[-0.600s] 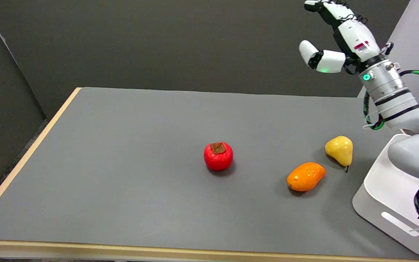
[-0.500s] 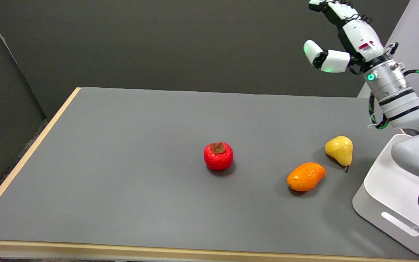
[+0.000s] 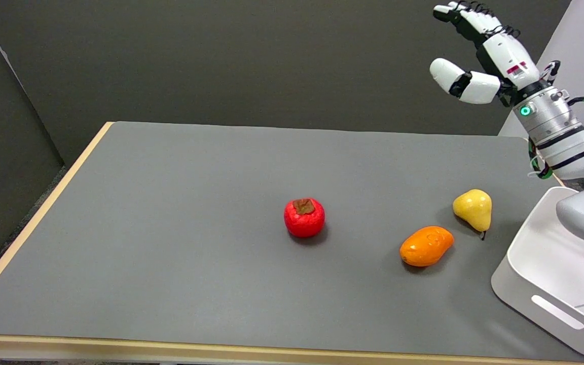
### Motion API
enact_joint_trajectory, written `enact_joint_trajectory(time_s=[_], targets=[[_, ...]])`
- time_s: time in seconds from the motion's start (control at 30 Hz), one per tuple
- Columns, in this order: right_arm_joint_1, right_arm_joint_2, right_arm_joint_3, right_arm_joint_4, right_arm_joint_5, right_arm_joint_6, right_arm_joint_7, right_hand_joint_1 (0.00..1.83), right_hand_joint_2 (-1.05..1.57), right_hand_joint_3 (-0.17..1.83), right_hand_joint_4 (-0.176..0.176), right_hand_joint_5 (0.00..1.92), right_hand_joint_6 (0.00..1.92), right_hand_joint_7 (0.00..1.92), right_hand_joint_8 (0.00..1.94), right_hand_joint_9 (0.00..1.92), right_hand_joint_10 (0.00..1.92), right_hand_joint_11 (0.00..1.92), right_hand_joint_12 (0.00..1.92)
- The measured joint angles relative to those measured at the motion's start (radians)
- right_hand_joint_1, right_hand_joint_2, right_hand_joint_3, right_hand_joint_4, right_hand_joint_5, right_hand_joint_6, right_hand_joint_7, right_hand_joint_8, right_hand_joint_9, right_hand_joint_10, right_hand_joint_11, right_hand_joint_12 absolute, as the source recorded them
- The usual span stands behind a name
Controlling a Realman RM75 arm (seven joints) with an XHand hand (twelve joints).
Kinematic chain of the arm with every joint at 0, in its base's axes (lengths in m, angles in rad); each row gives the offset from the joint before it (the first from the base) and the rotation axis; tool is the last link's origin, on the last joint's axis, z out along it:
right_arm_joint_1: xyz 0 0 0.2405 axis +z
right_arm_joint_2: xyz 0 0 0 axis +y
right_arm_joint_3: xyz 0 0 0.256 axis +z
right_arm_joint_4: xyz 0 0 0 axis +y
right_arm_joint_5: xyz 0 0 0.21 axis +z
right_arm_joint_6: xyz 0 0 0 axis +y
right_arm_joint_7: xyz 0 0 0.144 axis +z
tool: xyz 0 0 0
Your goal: Pick up tomato.
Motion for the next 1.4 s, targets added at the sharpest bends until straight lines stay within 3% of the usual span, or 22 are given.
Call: enact_joint_trajectory(time_s=[0.13,0.43,1.0,1.4], targets=[[0.004,0.002,-0.016,0.003,-0.022,-0.003,0.034,0.16,0.6,1.01,0.098,0.13,0.43,0.14,0.27,0.06,0.5,0.01,1.0],[0.011,-0.014,-0.07,0.088,-0.048,-0.099,0.08,0.19,0.65,0.91,0.099,0.18,0.4,0.18,0.26,0.09,0.47,0.0,1.05],[0.029,-0.097,-0.19,0.381,-0.065,-0.444,0.067,0.18,0.62,0.92,0.098,0.18,0.41,0.19,0.27,0.1,0.49,0.0,1.08],[0.045,-0.173,-0.31,0.484,-0.05,-0.592,0.012,0.19,0.58,0.98,0.088,0.15,0.43,0.14,0.27,0.07,0.52,0.0,1.02]])
